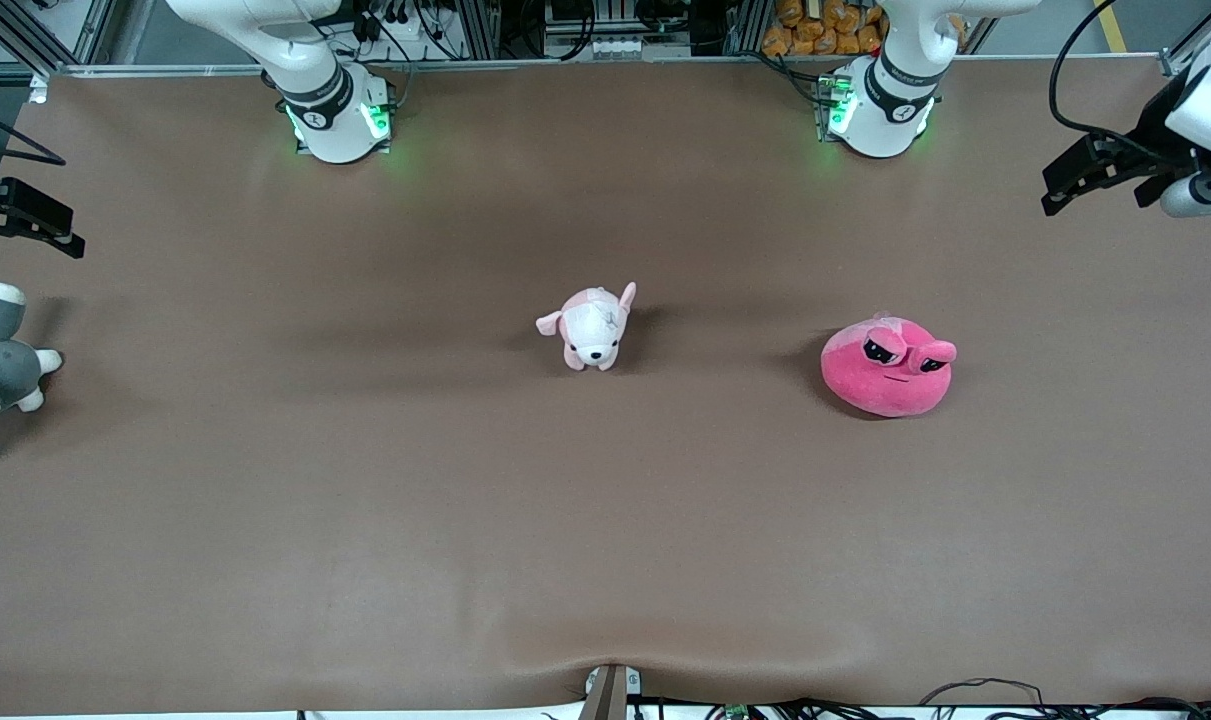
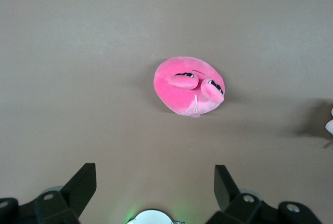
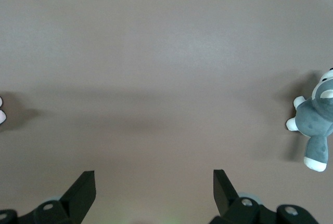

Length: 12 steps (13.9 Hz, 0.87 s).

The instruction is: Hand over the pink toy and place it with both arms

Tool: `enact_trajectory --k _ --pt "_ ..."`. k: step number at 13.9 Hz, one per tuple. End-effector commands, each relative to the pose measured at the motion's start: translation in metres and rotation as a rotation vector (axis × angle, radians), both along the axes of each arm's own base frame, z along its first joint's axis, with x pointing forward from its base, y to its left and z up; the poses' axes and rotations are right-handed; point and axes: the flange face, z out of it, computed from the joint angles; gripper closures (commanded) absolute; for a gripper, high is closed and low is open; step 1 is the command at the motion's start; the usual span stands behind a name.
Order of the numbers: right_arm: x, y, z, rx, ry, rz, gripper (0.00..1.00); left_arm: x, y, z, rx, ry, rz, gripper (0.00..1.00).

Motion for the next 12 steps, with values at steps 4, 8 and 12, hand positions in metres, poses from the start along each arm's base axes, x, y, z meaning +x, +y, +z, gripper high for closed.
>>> enact_trajectory --k 4,8,12 --pt "-0.006 -0.004 0.005 -0.016 -0.008 -0.015 0.0 0.017 0.0 0.012 -0.002 -0.022 -0.012 0.0" --pt "-0.006 -0.005 0.005 -0.015 -0.007 -0.017 0.0 0.014 0.002 0.008 -0.011 0.011 -0.019 0.0" --pt "-0.005 -0.005 0.004 -0.015 -0.007 -0.015 0.0 0.009 0.007 0.012 -0.012 0.024 -0.021 0.0"
